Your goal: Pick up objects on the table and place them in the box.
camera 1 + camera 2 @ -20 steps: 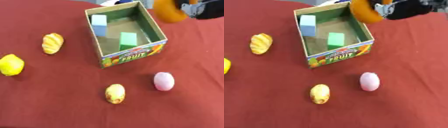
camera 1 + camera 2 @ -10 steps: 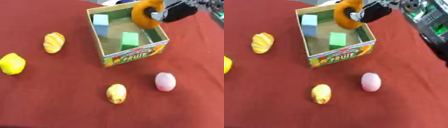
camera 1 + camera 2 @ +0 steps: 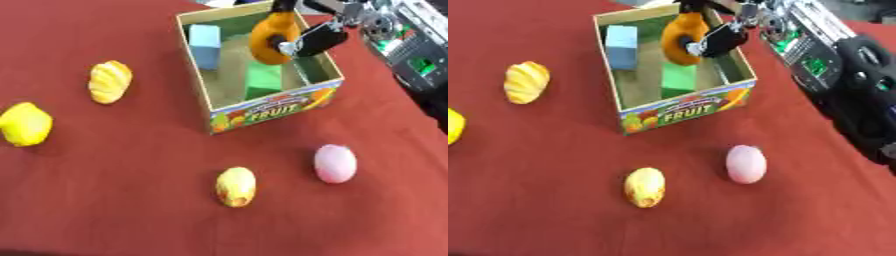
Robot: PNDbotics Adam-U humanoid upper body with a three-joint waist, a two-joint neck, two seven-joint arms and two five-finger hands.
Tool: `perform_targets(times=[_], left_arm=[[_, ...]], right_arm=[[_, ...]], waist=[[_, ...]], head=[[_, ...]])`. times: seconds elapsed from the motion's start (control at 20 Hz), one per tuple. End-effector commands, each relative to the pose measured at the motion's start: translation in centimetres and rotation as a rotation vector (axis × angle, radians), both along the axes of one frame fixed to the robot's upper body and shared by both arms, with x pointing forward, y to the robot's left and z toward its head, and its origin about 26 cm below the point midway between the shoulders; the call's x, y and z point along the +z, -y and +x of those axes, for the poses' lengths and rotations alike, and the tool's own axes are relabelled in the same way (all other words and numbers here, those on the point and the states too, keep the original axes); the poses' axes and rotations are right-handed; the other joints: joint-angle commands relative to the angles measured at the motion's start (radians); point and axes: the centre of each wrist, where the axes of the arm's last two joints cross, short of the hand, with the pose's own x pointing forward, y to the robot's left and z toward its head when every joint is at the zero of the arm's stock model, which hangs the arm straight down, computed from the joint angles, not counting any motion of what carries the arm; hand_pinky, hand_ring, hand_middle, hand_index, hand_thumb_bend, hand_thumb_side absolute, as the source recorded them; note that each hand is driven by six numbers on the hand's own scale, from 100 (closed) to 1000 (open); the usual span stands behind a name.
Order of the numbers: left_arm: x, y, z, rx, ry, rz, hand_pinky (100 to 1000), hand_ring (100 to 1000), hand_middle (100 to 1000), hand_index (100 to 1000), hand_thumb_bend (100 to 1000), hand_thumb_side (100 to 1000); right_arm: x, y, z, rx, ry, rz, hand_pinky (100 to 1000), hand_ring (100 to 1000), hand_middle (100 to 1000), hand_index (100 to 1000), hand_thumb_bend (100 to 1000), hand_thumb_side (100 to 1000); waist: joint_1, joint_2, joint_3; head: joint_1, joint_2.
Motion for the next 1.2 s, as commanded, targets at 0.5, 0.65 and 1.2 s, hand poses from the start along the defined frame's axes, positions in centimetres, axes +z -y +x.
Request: perform_targets(times=[0.5,0.65,1.2], left_arm=[[0.9,-0.2,-0.3,-0.002,0.024,0.031,726,593,554,819,100,516],[0.9,-0.2,-0.3,0.002,0.023,0.032,726,593,555,819,100,515],[0.9,-0.3,-0.3,0.015,0.032,0.024,726,594,555,819,100,514]], right_arm=[[1.7,0.8,-0.6,-0.032,0.06,-0.058,835,793,758,858,418,227],[2.9,1.0,-2.5,-0.003,0.095,-0.028,834,789,744,849,409,210],[1.2,5.0,-12.2,0.126,0.069,-0.085,822,792,707,803,405,275]], waist=[[0.008,-0.033,-0.006],[0.008,-0.037,-0.009],[0.014,-0.032,-0.019]], head=[[0.01,0.005],[0.014,0.009],[0.043,0.009]])
